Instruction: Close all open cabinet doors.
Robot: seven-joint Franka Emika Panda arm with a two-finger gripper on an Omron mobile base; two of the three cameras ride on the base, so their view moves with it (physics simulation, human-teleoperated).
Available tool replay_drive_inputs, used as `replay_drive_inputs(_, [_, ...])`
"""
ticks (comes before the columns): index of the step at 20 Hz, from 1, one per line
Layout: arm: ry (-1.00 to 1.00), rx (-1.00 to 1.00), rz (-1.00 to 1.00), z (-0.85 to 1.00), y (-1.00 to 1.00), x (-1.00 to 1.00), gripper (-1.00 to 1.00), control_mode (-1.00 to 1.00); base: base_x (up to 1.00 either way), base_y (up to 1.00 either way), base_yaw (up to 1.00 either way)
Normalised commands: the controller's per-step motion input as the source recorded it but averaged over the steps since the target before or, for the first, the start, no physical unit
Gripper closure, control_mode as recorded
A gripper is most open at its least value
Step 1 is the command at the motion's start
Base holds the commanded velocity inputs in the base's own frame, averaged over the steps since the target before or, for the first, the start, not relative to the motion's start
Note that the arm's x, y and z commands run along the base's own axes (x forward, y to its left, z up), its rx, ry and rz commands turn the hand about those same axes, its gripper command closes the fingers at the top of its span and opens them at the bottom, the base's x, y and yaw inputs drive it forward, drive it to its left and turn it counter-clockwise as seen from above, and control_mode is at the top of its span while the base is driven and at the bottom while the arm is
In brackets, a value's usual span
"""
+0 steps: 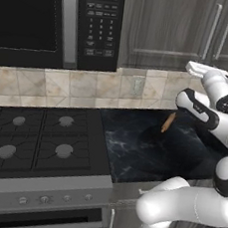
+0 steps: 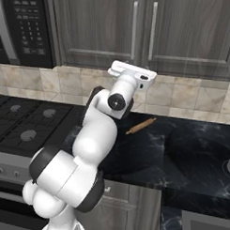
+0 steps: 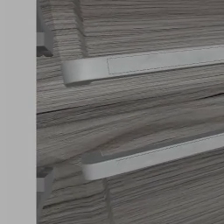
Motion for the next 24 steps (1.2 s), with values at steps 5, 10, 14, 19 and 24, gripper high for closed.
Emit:
replay_drive_inputs(5, [0.00,0.00,0.00,0.00,0.00,0.13,-1.00,-1.00,0.00,0.00,0.00])
replay_drive_inputs(10, [0.00,0.00,0.00,0.00,0.00,0.17,-1.00,-1.00,0.00,0.00,0.00])
replay_drive_inputs(14, [0.00,0.00,0.00,0.00,0.00,0.14,-1.00,-1.00,0.00,0.00,0.00])
replay_drive_inputs(19, [0.00,0.00,0.00,0.00,0.00,0.11,-1.00,-1.00,0.00,0.00,0.00])
replay_drive_inputs(24, [0.00,0.00,0.00,0.00,0.00,0.11,-1.00,-1.00,0.00,0.00,0.00])
